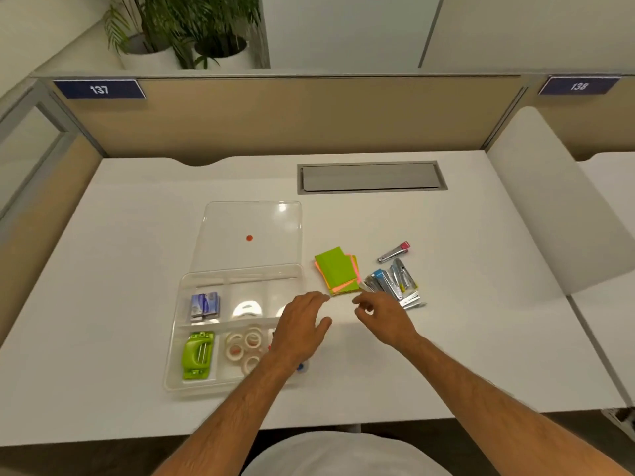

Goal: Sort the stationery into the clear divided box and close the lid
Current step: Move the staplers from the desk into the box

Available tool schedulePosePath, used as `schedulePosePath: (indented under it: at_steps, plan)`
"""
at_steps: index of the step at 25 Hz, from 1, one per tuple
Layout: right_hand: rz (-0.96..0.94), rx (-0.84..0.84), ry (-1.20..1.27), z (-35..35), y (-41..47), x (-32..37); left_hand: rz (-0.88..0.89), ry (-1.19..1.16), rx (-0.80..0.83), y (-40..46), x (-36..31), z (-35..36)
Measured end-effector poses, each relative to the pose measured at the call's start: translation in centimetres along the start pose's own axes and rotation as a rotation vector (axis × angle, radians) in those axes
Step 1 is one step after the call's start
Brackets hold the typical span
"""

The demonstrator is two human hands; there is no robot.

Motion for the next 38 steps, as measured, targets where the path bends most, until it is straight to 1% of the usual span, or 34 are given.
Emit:
schedulePosePath:
  at_steps: [5, 9, 13, 19, 23, 26, 28, 31, 35, 38]
  plan:
    - [0.205, 0.048, 0.010, -0.2, -1.7, -7.2, -0.033, -0.002, 0.087, 0.0, -1.4, 3.9]
    - [0.339, -0.018, -0.025, -1.2, -2.1, -11.5, -0.016, 0.009, 0.138, 2.2, -2.3, 5.3]
    - [0.355, -0.085, -0.076, -2.2, -2.0, -14.4, 0.051, 0.048, 0.183, 6.2, -3.3, 6.2]
    - [0.446, -0.019, -0.119, -1.5, -1.5, -16.9, 0.091, 0.125, 0.241, 11.2, -3.7, 8.1]
    - [0.461, 0.054, -0.193, -0.5, -1.2, -17.6, 0.055, 0.247, 0.360, 13.4, -2.4, 10.2]
    - [0.485, 0.085, -0.228, -0.3, -1.1, -18.1, 0.025, 0.186, 0.423, 14.0, -2.0, 11.7]
    - [0.475, 0.106, -0.245, 0.0, -1.2, -18.1, -0.003, 0.134, 0.422, 14.0, -1.9, 12.3]
    - [0.442, 0.137, -0.273, 0.5, -1.7, -17.9, -0.026, 0.098, 0.365, 14.0, -1.7, 12.4]
    - [0.387, 0.133, -0.233, 0.4, -2.3, -17.3, 0.016, 0.071, 0.314, 13.5, -1.8, 12.1]
    - [0.343, 0.126, -0.199, 0.0, -2.1, -16.8, 0.063, 0.133, 0.337, 12.6, -2.1, 12.1]
Point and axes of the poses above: each hand's wrist, its own y-axis towards the middle knuckle, its own z-axis out of the palm, x = y × z, the point moved 8 cm from there along y, towards the middle knuckle, and after that the axes turned 10 degrees about -y, right-handed, at the moved point
